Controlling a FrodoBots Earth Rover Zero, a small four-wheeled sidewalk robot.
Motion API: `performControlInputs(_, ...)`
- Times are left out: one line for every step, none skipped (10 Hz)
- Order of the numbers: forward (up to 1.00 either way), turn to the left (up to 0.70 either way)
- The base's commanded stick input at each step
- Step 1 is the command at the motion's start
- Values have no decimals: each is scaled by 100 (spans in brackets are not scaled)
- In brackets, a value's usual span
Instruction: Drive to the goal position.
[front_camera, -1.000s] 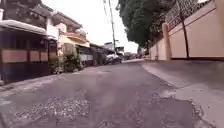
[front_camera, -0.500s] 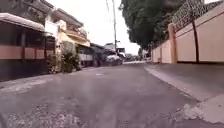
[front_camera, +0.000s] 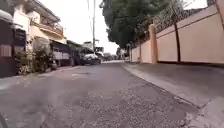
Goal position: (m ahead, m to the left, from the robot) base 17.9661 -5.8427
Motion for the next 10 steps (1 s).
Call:
performControlInputs(100, 0)
performControlInputs(100, 0)
performControlInputs(100, 0)
performControlInputs(100, 0)
performControlInputs(100, 0)
performControlInputs(100, 0)
performControlInputs(100, 0)
performControlInputs(100, 0)
performControlInputs(100, 0)
performControlInputs(100, 0)
